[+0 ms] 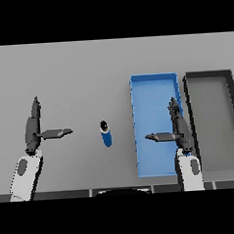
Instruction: Pick up the blue pipe and place it into the blue bin.
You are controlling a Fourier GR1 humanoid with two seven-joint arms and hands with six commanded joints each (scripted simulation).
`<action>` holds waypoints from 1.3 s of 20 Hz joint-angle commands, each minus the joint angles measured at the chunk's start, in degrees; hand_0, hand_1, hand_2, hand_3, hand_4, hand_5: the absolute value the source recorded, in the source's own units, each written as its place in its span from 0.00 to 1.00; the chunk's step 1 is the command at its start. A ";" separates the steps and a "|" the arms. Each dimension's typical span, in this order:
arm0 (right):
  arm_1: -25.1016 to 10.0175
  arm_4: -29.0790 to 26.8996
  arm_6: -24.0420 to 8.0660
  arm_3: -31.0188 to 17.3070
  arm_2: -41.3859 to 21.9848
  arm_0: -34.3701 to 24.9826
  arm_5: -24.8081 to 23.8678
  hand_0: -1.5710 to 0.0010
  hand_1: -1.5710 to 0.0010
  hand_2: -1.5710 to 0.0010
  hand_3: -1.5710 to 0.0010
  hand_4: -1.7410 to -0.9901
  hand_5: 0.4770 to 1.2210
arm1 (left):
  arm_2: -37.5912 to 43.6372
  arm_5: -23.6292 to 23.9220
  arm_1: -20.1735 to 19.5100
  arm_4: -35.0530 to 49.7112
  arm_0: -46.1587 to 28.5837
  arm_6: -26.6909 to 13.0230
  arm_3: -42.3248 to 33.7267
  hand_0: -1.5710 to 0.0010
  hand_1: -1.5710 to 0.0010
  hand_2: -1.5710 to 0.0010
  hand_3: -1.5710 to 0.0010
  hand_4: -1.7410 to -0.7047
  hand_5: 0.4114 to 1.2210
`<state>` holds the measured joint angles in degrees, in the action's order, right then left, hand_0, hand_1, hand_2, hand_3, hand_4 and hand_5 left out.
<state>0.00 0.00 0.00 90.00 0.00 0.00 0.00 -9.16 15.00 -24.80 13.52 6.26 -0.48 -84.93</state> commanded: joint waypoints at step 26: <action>-9.22 5.69 5.95 5.10 -3.39 3.51 5.49 1.00 1.00 1.00 1.00 0.66 0.18 | -15.10 -26.43 -10.33 -1.52 -4.75 2.23 -10.24 1.00 1.00 1.00 1.00 0.63 0.09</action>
<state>-9.21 5.70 5.95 95.09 -3.41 3.52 5.51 -24.30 -11.47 -35.08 12.00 1.50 1.79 -95.18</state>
